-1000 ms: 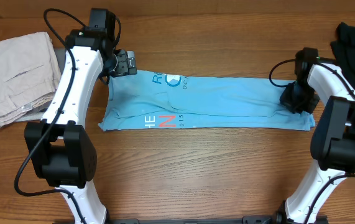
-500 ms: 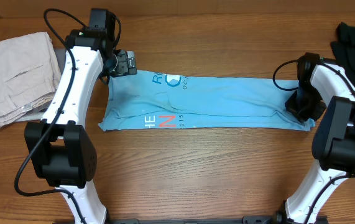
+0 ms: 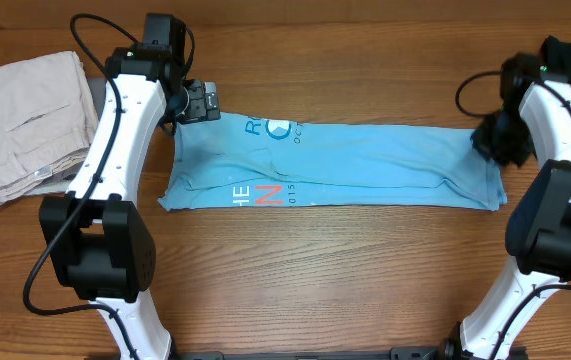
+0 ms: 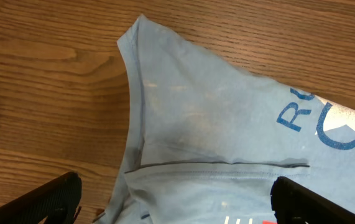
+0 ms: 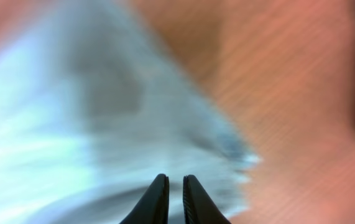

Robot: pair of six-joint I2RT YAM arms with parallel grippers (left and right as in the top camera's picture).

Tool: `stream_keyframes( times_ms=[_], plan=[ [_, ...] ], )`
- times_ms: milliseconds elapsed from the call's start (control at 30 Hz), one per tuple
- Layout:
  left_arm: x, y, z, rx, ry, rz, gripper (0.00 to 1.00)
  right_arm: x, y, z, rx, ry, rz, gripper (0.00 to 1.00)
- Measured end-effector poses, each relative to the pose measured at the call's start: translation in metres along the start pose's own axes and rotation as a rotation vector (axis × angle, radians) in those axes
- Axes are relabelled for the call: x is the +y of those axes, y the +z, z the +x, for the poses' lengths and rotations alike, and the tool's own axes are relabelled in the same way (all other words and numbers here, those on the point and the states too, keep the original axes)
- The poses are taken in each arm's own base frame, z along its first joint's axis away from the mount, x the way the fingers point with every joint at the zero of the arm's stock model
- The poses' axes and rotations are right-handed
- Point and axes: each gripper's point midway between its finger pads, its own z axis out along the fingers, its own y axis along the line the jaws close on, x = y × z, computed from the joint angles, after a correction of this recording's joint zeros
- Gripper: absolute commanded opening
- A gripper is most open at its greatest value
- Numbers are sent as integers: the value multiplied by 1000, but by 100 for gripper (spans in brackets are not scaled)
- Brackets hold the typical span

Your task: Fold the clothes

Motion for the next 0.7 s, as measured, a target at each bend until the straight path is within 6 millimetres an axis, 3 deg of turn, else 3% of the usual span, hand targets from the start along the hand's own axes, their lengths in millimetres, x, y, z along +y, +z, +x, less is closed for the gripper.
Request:
stream_keyframes(
  times_ms=[67,200,367,533,700],
  plan=[
    [0,0,0,0,0,0,100,26,-7,2,23,-89,-140,11],
    [0,0,0,0,0,0,100,77,-23,29,110,-265,-410,4],
    [0,0,0,0,0,0,100,147,-45,64,120,-457,-634,4],
    [0,0,0,0,0,0,100,206,-47,129,168,-613,-707,4],
    [0,0,0,0,0,0,100,240,-39,191,220,-715,-719,4]
  ],
)
